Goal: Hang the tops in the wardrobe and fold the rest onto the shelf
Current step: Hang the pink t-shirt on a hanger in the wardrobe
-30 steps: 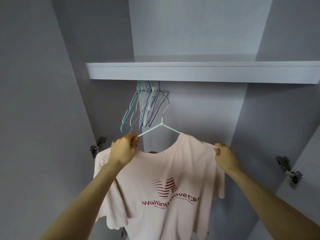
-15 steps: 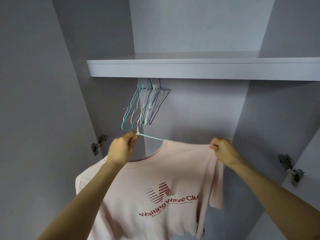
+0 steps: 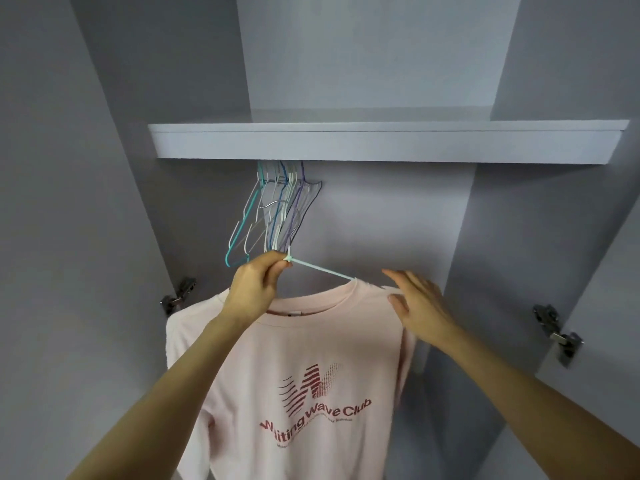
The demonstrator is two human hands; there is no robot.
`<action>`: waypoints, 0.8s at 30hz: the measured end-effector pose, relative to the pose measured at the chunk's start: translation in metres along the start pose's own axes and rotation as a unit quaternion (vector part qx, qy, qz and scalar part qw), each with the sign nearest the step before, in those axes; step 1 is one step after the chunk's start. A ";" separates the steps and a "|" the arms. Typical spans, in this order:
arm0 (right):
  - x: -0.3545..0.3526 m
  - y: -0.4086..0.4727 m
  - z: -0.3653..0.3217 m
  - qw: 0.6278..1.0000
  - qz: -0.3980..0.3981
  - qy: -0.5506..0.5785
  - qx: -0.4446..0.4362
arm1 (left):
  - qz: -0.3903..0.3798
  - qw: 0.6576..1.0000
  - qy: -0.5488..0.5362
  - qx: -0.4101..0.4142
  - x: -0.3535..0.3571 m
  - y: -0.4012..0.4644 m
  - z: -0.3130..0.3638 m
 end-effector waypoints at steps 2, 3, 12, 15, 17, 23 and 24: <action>-0.001 0.003 -0.003 0.999 -0.041 -0.005 -0.019 | -0.008 1.000 -0.010 0.007 0.003 0.006 0.002; -0.002 0.001 -0.002 0.998 -0.056 -0.003 -0.024 | -0.011 1.000 -0.012 0.006 0.006 0.009 0.003; -0.015 -0.038 0.017 0.991 -0.041 -0.075 0.101 | -0.067 0.982 0.147 -0.093 0.059 0.044 0.021; -0.024 -0.049 0.026 0.973 -0.024 -0.135 0.187 | -0.058 0.985 0.151 -0.051 0.072 0.050 0.039; -0.034 -0.053 0.033 0.958 0.012 -0.153 0.241 | -0.034 0.987 0.160 0.000 0.079 0.053 0.055; -0.072 -0.033 0.056 0.924 0.089 -0.162 0.336 | 0.015 0.973 0.198 0.122 0.099 0.080 0.117; -0.075 -0.029 0.060 0.920 0.099 -0.167 0.341 | 0.029 0.968 0.203 0.144 0.101 0.084 0.126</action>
Point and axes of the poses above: each hand's wrist, its own y-axis towards the middle knuckle, its own x-axis out of the palm, z = x × y, the point moved 2 cm from there along y, towards the middle knuckle, and after that the axes turned 9 degrees about -x, right-handed, at the moved point
